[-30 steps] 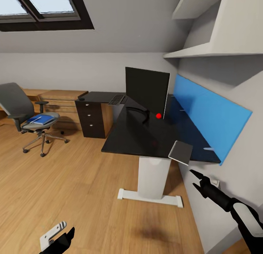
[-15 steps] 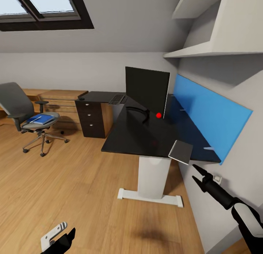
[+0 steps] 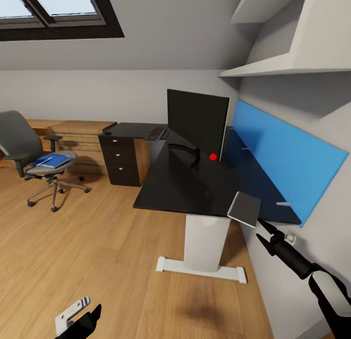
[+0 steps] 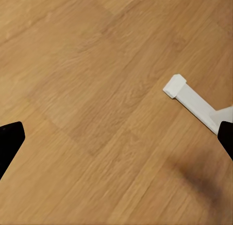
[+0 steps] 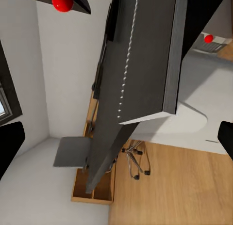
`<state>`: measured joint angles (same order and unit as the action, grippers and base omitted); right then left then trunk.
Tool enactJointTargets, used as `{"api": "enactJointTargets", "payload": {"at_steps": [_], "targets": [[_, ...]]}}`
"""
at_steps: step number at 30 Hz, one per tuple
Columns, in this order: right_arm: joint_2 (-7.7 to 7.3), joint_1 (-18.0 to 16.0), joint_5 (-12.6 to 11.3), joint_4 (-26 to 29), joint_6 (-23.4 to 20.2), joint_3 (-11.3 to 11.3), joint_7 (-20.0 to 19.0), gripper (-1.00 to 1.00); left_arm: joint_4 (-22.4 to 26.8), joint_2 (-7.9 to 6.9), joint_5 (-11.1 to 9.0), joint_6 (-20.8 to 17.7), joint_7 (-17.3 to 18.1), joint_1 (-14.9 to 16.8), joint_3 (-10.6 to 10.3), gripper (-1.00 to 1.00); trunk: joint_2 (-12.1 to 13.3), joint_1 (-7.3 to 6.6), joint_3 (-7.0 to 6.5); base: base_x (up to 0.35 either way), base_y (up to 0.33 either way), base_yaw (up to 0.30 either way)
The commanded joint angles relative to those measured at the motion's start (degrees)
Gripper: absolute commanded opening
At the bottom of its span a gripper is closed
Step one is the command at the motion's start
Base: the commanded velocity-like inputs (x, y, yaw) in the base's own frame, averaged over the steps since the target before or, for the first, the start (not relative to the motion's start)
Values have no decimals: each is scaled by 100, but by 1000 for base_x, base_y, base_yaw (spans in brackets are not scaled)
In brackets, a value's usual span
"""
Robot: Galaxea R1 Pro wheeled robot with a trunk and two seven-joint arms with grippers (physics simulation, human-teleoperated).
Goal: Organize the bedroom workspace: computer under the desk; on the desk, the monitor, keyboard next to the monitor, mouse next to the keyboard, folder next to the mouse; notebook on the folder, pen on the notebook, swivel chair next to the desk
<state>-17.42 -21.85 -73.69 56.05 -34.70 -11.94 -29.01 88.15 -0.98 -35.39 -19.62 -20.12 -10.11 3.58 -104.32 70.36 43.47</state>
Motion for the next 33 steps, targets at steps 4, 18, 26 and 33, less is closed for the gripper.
{"api": "enactJointTargets", "payload": {"at_steps": [4,18,26,33], "targets": [[1,-3,-26,-4,-46,-10,9,100,10,-5,-55,-20,-31,0,-5,100,-2,1,4,60,0,0],[2,-3,-23,-23,-46,-3,41,100,9,-8,-53,-18,-27,0,-7,100,-2,1,4,106,0,0],[2,-3,-30,-370,-46,-24,52,100,9,-1,-57,-24,-47,0,-5,100,-2,1,4,40,0,0],[2,-3,-31,-430,-46,-17,53,100,9,0,-56,-27,-52,0,-7,100,-203,111,94,3,0,0]]}}
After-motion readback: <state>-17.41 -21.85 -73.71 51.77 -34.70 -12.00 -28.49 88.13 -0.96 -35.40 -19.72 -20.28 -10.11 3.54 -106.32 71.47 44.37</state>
